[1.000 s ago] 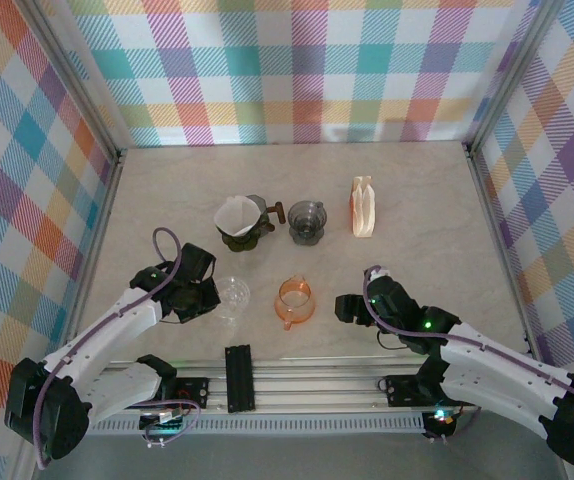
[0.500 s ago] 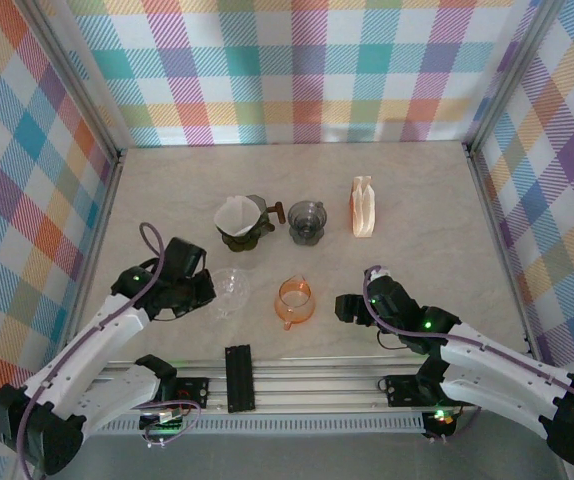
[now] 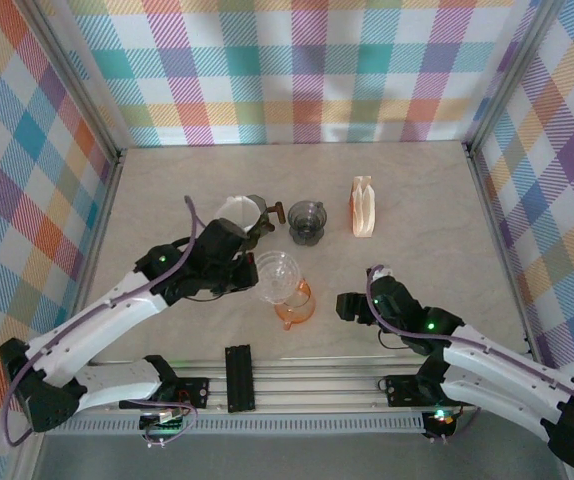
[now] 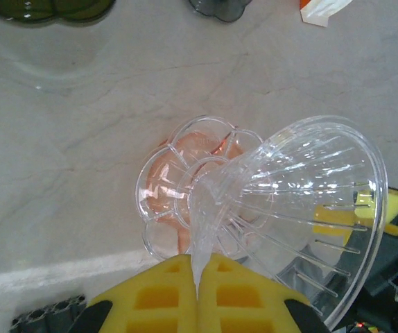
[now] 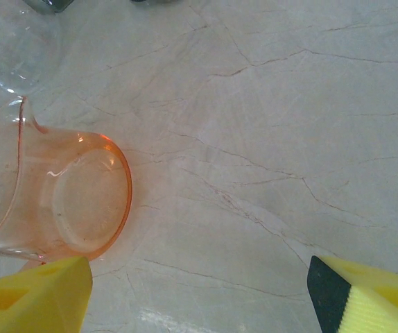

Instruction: Place the coffee filter in the dripper

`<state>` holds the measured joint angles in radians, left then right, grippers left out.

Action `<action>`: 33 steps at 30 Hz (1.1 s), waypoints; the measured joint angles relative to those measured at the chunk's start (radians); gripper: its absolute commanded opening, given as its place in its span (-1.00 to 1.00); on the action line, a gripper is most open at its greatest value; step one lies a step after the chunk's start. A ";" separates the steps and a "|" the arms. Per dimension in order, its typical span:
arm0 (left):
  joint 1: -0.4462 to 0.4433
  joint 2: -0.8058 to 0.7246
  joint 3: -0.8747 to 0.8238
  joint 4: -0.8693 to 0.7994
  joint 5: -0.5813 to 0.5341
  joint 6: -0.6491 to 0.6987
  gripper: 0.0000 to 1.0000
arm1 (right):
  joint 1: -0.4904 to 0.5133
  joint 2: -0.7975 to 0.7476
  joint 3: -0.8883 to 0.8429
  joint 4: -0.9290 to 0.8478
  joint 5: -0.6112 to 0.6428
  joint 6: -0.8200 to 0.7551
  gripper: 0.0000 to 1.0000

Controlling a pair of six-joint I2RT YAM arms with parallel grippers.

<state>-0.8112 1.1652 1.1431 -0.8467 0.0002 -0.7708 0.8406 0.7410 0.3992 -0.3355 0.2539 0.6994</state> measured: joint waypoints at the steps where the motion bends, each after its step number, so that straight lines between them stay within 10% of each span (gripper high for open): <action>1: 0.000 0.023 0.000 0.017 0.007 0.000 -1.00 | 0.000 -0.006 0.000 -0.003 0.000 0.000 0.65; 33: 0.000 0.161 0.019 0.088 0.127 -0.029 -1.00 | 0.000 -0.035 0.000 -0.041 0.015 0.001 0.66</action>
<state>-0.8112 1.3266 1.1625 -0.7589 0.1276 -0.8001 0.8406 0.7055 0.3992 -0.3763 0.2691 0.7002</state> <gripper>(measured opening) 0.051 0.827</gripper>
